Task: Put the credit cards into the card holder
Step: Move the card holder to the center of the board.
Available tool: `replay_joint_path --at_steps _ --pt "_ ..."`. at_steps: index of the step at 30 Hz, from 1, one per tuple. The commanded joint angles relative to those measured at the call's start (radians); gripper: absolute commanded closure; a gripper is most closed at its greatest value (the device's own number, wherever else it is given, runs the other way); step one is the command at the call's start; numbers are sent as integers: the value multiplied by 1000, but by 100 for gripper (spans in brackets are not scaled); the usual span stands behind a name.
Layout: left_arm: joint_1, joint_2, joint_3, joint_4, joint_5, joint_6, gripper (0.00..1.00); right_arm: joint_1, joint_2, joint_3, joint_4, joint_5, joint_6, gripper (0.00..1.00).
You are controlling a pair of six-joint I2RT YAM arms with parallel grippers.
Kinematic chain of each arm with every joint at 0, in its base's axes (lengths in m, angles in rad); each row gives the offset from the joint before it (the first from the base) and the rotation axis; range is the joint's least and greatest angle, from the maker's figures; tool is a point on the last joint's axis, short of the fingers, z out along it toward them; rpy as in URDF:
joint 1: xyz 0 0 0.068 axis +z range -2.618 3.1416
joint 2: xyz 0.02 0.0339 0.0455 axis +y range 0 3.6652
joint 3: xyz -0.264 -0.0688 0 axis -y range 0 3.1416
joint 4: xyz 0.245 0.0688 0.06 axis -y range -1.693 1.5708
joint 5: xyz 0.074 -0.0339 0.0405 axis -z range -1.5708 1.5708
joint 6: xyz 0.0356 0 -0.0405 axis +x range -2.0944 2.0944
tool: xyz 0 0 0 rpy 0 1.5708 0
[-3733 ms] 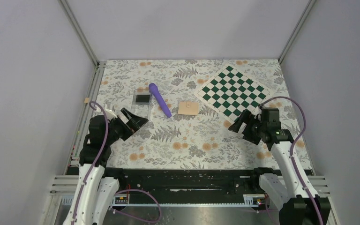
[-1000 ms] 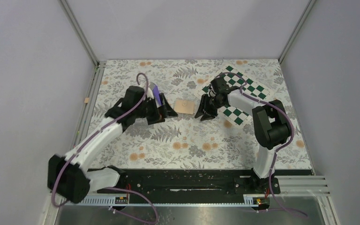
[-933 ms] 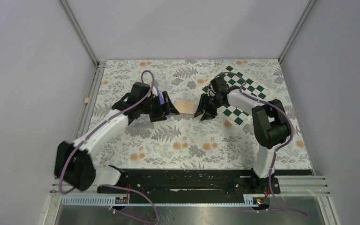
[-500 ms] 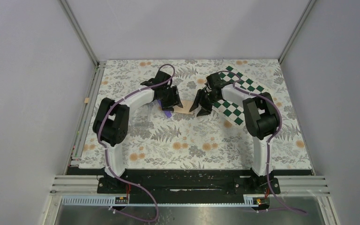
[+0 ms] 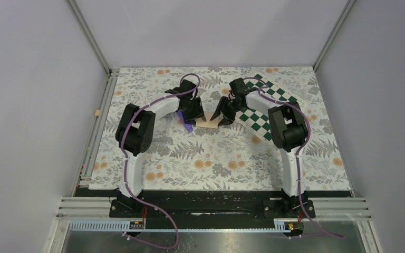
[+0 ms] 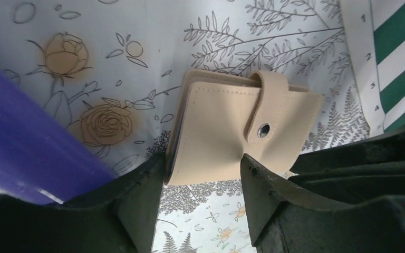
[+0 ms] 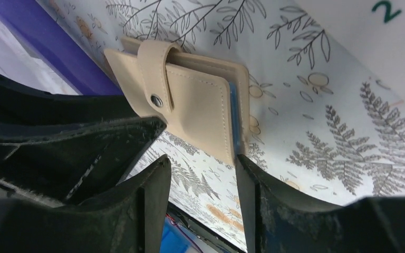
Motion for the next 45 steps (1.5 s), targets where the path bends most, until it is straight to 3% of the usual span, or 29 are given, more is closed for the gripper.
replay_joint_path --at_steps 1,8,14,22,26,30,36,39,45 --pt "-1 51 53 1 69 -17 45 -3 41 61 -45 -24 26 45" --pt "-29 -11 -26 93 195 -20 50 -3 -7 27 -58 -78 -10 48" --pt "-103 -161 -172 166 203 -71 51 -1 -159 -146 -55 -103 -50 49" --pt "-256 -429 -470 234 98 -199 53 1 -385 -430 -41 -93 -106 48" --pt "-362 -543 -595 260 9 -302 53 4 -418 -482 -46 -81 -131 48" --pt "-447 -604 -655 227 -71 -363 45 5 -422 -469 -110 -1 -184 46" --pt "-463 -616 -645 30 -182 -318 23 5 -475 -474 -194 158 -236 39" --pt "-454 -621 -631 24 -190 -245 20 5 -521 -517 -182 132 -216 39" --pt "-359 -536 -543 53 -38 -83 21 5 -547 -674 -55 13 -117 43"
